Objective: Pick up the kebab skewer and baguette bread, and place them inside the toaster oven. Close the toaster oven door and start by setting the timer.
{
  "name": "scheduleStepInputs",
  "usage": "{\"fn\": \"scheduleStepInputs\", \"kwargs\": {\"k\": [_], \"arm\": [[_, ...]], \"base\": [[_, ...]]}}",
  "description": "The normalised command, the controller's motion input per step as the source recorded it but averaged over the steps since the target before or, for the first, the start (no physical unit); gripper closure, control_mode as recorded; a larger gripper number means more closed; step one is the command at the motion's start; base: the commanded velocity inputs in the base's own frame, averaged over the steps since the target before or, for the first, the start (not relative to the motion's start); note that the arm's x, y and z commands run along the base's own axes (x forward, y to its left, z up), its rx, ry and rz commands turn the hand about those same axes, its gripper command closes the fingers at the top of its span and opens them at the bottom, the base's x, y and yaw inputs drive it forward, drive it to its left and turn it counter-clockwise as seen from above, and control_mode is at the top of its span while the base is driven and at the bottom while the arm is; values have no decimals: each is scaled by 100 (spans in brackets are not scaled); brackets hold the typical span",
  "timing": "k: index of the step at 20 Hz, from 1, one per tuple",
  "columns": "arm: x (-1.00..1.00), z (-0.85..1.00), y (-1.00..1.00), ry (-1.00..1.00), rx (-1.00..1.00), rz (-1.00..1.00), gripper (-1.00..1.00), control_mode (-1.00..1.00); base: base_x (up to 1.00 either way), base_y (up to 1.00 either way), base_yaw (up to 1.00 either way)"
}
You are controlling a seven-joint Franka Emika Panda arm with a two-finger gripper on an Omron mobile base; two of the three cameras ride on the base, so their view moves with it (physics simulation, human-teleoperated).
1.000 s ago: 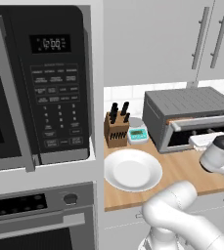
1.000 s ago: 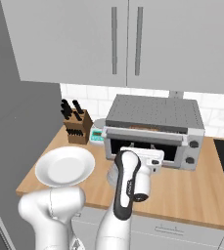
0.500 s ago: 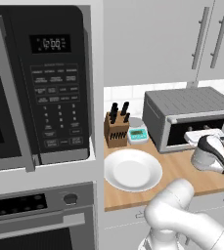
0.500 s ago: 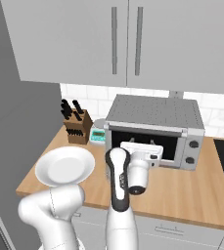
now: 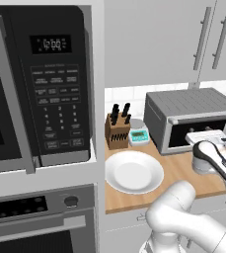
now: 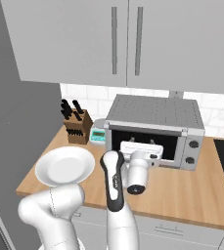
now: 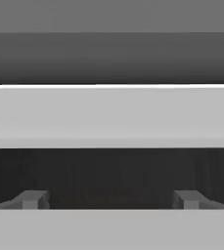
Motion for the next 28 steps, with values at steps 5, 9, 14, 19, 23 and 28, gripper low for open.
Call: {"fn": "scheduleStepInputs", "kwargs": {"k": [5, 9, 14, 19, 23, 28], "arm": [[-15, 20, -48, 0, 0, 0, -100, -100], [-36, 25, -71, 0, 0, 0, -100, -100], [-50, 4, -69, 3, 0, 0, -100, -100], [-52, 0, -70, 4, 0, 3, -100, -100], [-9, -19, -52, 9, 0, 12, -100, -100], [0, -42, -24, 14, 0, 13, -100, -100]], "base": [[0, 0, 0], [0, 0, 0], [0, 0, 0], [0, 0, 0], [0, 0, 0], [0, 0, 0]]}}
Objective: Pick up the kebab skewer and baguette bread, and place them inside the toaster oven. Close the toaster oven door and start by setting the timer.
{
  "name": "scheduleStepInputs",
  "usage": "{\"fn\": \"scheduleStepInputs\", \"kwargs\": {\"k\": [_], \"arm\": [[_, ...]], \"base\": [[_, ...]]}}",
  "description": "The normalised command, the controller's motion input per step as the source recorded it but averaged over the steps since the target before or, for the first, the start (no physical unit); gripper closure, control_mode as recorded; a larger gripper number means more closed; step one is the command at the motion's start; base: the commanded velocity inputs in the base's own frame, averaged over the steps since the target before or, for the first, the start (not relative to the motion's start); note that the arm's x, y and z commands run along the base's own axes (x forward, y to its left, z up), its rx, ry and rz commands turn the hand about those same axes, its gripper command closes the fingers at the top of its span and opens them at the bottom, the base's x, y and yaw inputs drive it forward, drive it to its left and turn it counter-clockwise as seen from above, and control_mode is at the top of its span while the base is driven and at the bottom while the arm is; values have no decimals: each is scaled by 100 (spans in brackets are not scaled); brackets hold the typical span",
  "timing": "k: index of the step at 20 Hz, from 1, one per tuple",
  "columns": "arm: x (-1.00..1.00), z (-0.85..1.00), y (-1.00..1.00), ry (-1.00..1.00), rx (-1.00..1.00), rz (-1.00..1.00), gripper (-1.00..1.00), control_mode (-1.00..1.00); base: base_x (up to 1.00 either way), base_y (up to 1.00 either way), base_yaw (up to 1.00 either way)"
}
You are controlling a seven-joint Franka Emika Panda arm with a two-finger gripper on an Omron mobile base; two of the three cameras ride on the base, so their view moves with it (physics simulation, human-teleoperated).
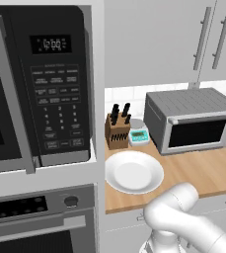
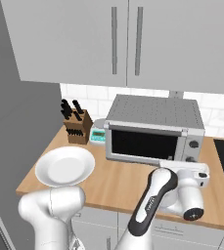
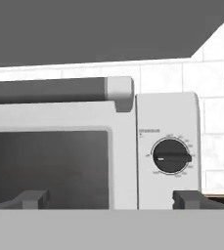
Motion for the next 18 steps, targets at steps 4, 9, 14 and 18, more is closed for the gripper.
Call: {"fn": "scheduleStepInputs", "kwargs": {"k": [4, 9, 14, 18], "arm": [[19, -51, -12, 7, 0, 8, -100, -100], [50, -33, -3, 0, 2, 1, -100, -100], [48, -33, -12, 0, 7, 0, -100, -100], [7, -12, -31, 0, 8, 0, -100, -100]], "base": [[0, 0, 0], [0, 0, 0], [0, 0, 0], [0, 0, 0]]}}
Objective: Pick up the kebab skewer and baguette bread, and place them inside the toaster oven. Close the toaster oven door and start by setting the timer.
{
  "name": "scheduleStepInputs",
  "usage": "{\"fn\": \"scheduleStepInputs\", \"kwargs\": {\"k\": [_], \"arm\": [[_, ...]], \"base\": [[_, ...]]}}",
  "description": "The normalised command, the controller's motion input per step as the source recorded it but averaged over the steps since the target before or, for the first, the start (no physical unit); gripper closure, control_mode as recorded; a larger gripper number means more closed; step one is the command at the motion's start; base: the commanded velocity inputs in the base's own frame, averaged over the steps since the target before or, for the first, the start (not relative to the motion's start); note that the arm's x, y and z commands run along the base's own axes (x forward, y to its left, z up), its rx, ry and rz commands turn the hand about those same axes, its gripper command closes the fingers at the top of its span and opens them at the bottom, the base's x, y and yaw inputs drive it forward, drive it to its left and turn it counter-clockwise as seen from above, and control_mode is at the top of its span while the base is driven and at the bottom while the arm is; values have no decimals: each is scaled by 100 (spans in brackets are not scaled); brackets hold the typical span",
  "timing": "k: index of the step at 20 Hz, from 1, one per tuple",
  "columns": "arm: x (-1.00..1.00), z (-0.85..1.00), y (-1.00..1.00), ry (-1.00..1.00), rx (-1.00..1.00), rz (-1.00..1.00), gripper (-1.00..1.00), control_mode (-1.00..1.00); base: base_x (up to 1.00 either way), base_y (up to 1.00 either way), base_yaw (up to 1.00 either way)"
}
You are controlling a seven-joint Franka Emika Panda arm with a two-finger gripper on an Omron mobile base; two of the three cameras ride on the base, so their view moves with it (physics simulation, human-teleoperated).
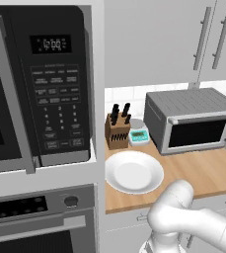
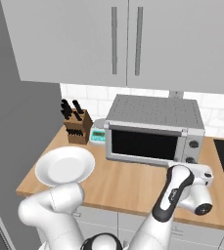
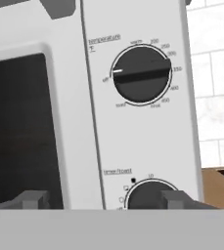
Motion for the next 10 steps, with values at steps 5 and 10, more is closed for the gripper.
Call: {"fn": "scheduleStepInputs", "kwargs": {"k": [5, 10], "arm": [[0, 0, -20, 0, 5, 0, -100, -100], [-4, 0, 0, 0, 0, -5, -100, -100]], "base": [[0, 0, 0], [0, 0, 0]]}}
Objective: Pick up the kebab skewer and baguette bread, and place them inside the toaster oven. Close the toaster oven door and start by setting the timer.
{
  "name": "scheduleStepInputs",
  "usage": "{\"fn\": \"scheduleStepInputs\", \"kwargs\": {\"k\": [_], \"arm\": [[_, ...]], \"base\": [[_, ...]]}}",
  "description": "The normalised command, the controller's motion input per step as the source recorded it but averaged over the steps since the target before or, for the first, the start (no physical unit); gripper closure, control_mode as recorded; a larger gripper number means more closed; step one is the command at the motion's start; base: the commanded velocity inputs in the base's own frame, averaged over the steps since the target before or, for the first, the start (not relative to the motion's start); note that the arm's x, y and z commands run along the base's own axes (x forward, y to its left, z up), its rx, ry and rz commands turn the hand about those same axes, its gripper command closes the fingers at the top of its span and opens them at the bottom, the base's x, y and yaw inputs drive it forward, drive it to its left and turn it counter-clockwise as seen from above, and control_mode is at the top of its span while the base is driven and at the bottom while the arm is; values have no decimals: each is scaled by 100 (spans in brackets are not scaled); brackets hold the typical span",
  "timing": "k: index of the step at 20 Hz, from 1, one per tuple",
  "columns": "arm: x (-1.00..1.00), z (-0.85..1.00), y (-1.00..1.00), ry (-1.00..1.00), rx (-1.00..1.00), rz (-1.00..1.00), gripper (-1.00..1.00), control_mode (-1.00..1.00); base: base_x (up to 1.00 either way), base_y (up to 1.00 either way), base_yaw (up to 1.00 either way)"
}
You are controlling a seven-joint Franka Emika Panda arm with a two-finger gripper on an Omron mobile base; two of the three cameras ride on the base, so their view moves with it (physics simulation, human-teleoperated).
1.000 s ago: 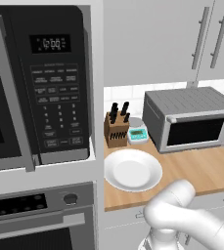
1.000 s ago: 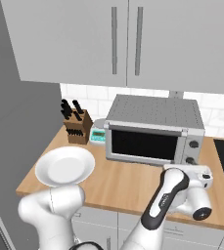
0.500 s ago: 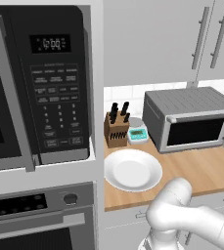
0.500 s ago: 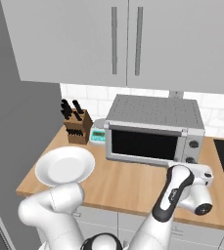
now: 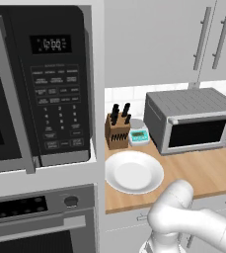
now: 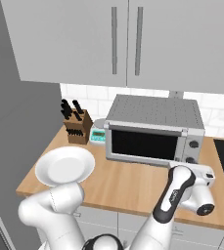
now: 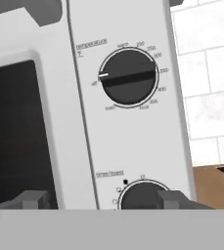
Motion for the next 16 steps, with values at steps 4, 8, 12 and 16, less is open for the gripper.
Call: {"fn": "scheduleStepInputs", "kwargs": {"k": [4, 8, 12, 16], "arm": [[-27, 0, -1, 0, 0, -8, -100, -100], [-13, 0, -9, 0, -5, -10, -100, -100], [6, -6, 0, 0, -8, -1, -100, -100], [20, -17, 0, 0, -7, 0, -100, -100]], "base": [[0, 0, 0], [0, 0, 0], [0, 0, 0], [0, 0, 0]]}}
